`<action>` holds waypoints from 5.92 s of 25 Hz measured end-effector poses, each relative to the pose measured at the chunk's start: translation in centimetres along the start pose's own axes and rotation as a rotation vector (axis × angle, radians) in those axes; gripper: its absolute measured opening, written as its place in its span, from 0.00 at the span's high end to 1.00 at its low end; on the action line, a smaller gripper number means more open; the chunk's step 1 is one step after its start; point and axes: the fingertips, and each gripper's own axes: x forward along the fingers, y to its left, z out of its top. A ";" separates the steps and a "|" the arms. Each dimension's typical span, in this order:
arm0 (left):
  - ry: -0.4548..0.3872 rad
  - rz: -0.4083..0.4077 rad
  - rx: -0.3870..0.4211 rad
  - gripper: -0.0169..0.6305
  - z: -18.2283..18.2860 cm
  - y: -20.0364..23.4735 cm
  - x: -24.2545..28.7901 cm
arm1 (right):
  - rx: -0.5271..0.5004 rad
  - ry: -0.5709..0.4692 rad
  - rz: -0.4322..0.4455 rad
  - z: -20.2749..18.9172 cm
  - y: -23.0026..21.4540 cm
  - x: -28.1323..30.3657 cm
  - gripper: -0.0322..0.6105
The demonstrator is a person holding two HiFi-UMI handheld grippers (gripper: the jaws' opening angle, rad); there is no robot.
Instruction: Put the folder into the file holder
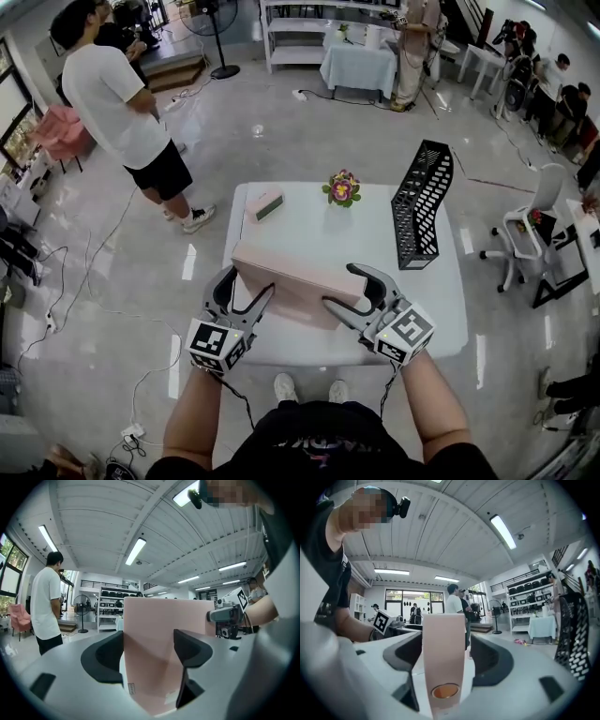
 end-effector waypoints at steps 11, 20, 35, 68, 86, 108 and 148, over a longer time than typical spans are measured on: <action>0.001 0.074 -0.021 0.46 0.3 0.0 -0.8 | -0.052 0.026 0.133 -0.2 1.8 2.6 0.59; 0.010 0.142 -0.017 0.48 0.3 -0.3 -2.4 | -0.078 0.007 0.127 -0.4 3.2 1.9 0.68; -0.004 0.061 -0.005 0.93 1.9 -8.1 0.1 | 0.054 -0.022 -0.212 -0.1 -2.8 -6.6 0.71; 0.024 -0.589 -0.003 0.97 2.3 -34.5 13.5 | 0.115 -0.061 -0.852 -0.7 -7.8 -32.5 0.73; -0.026 -0.725 -0.021 0.97 6.4 -28.4 13.9 | -0.010 -0.180 -1.101 9.7 -6.2 -30.3 0.73; -0.072 -0.776 0.010 0.97 8.9 -25.1 13.9 | -0.119 -0.248 -1.181 16.6 -11.6 -23.9 0.73; -0.024 -0.561 0.007 0.97 6.7 -21.3 22.9 | -0.070 -0.228 -1.100 13.5 -30.4 -16.7 0.73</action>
